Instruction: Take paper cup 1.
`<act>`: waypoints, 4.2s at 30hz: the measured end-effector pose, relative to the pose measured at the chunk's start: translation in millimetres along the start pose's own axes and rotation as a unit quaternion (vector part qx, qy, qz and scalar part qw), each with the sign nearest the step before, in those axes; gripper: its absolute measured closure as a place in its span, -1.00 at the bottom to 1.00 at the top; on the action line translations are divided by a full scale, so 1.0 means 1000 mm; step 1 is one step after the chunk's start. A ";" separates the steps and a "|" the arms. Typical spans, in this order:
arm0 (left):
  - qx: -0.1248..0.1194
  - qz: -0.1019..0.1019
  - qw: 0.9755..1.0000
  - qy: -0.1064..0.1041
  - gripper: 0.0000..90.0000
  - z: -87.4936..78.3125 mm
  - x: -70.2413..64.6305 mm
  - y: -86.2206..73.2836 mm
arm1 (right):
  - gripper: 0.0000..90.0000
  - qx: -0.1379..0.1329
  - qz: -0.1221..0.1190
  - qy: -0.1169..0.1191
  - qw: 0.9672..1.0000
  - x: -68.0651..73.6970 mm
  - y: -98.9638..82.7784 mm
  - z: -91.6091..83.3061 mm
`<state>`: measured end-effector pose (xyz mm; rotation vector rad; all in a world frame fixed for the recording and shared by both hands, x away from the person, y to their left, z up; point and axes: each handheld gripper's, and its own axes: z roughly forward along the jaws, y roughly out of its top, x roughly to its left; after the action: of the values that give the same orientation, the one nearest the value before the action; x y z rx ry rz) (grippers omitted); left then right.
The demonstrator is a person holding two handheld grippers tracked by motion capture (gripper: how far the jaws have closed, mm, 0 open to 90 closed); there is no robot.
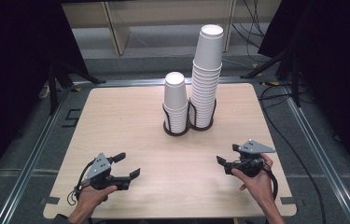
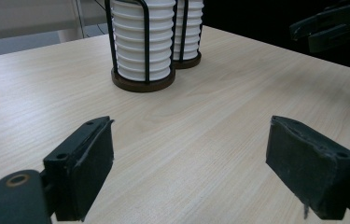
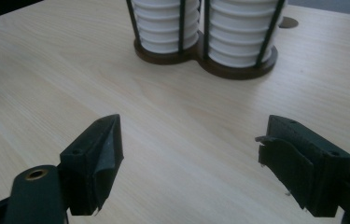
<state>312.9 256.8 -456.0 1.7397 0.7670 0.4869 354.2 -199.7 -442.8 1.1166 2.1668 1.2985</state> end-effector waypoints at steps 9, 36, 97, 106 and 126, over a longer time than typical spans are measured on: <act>-0.006 -0.001 1.000 -0.002 -0.67 0.002 0.001 -0.001 | -0.54 -0.015 -0.010 0.018 1.000 0.009 0.021 0.014; -0.007 -0.002 1.000 -0.001 -0.67 0.001 0.003 -0.001 | -0.55 -0.062 -0.025 0.054 0.996 0.029 0.103 0.048; -0.008 -0.002 1.000 -0.004 -0.67 0.001 0.002 -0.001 | -0.66 -0.084 0.024 -0.078 0.993 0.055 0.196 0.155; -0.003 -0.001 1.000 -0.001 -0.67 0.000 0.002 -0.001 | -0.59 -0.078 0.026 -0.091 0.992 0.055 0.201 0.158; 0.000 -0.001 1.000 -0.002 -0.67 0.000 0.001 -0.001 | -0.58 -0.097 0.036 -0.108 0.989 0.064 0.217 0.147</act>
<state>313.1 257.9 -456.8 1.7398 0.7662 0.4818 506.6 -10.2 -324.7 1.2054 1.8175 1.3205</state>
